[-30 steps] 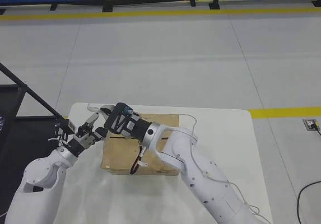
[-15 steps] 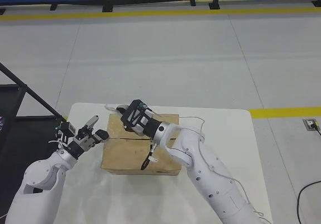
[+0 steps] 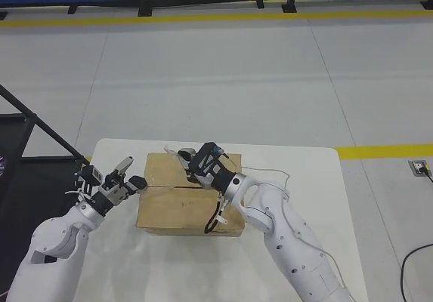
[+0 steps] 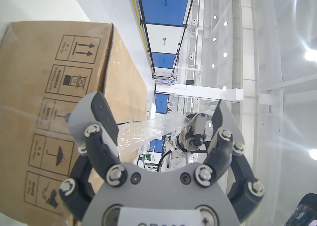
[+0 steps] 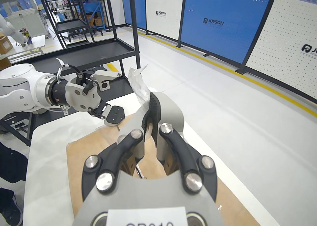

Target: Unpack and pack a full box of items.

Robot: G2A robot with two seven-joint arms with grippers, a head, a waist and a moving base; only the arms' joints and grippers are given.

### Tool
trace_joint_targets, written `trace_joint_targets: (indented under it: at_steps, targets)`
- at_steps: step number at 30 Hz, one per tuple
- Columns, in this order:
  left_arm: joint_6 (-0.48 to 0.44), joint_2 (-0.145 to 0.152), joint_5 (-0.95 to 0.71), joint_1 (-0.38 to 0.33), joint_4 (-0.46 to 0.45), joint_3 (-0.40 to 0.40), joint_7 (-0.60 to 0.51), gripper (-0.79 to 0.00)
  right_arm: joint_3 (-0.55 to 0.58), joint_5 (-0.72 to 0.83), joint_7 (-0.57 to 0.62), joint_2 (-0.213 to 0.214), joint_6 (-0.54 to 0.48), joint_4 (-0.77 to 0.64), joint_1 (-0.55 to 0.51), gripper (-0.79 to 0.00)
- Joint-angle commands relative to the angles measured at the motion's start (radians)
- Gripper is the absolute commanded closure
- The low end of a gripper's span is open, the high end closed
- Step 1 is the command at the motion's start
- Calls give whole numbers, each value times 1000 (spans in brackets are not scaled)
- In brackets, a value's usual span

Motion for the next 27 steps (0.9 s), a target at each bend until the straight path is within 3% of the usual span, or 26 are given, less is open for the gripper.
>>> trace_joint_targets:
  at_steps: [1, 14, 27]
  targets:
    - [2, 1, -3, 2, -2, 0, 0, -785, 1, -8, -15, 1, 23, 3, -6, 0]
    - [5, 3, -19, 12, -23, 9, -13, -785, 3, -31, -77, 7, 75, 9, -30, 0]
    - [23, -5, 13, -21, -26, 85, 1, -785, -7, -45, -90, 6, 150, 19, -38, 0]
